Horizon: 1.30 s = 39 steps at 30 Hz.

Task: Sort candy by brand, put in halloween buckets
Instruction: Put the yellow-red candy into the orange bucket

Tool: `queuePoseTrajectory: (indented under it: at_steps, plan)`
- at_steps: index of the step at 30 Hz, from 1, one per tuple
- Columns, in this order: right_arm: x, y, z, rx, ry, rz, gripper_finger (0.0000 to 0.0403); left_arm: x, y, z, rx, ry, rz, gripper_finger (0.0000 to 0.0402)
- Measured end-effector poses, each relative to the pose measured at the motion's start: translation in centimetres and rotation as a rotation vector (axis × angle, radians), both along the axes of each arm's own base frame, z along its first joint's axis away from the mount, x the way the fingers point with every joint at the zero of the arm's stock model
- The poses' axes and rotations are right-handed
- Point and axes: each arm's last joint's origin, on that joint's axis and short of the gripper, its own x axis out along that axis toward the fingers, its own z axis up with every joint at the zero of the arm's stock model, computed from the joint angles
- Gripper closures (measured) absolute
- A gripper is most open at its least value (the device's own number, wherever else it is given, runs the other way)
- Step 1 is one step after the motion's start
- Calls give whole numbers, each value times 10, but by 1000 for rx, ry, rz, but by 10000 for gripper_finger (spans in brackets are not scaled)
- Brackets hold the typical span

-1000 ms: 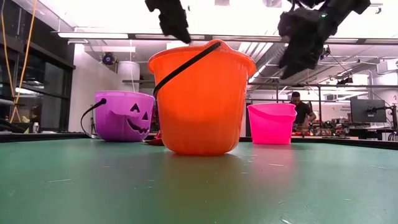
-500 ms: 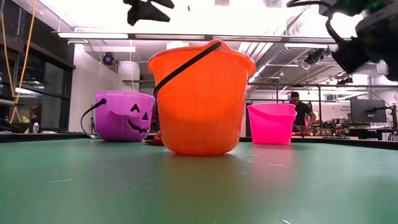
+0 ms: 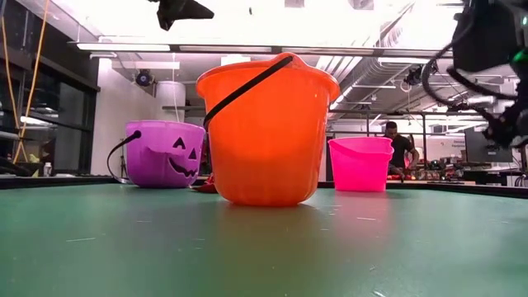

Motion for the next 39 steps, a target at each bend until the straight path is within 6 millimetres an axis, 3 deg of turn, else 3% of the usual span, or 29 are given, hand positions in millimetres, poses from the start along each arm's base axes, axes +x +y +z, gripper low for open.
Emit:
queuePoseTrajectory:
  at_steps: [8, 11, 14, 16, 19, 22, 28, 31, 35, 39]
  plan:
    - [10, 5, -26, 4, 113, 60, 158, 0, 0, 0, -18, 0, -7, 204]
    - [13, 6, -26, -2, 120, 124, 222, 0, 0, 0, -20, -2, -6, 204]
    - [19, 6, -16, -71, 100, 210, 331, 0, 1, 0, -9, -7, 22, 204]
    - [26, 7, -3, -111, 58, 282, 382, 0, 2, 2, 5, -19, 62, 204]
    - [37, 9, 26, -150, 27, 359, 379, 1, 4, 5, 14, -53, 124, 204]
    - [52, 11, 68, -249, -64, 447, 393, 2, 5, 8, 3, -94, 170, 204]
    - [93, 8, 155, -662, -574, 514, 391, 2, 7, 12, -40, -153, 245, 204]
    - [113, 4, 184, -826, -801, 525, 399, 2, 7, 12, -77, -169, 259, 204]
    - [143, -2, 193, -808, -1011, 580, 397, 2, 5, 12, -125, -179, 245, 204]
    - [168, -9, 175, -798, -1035, 617, 395, 3, 2, 12, -168, -184, 216, 204]
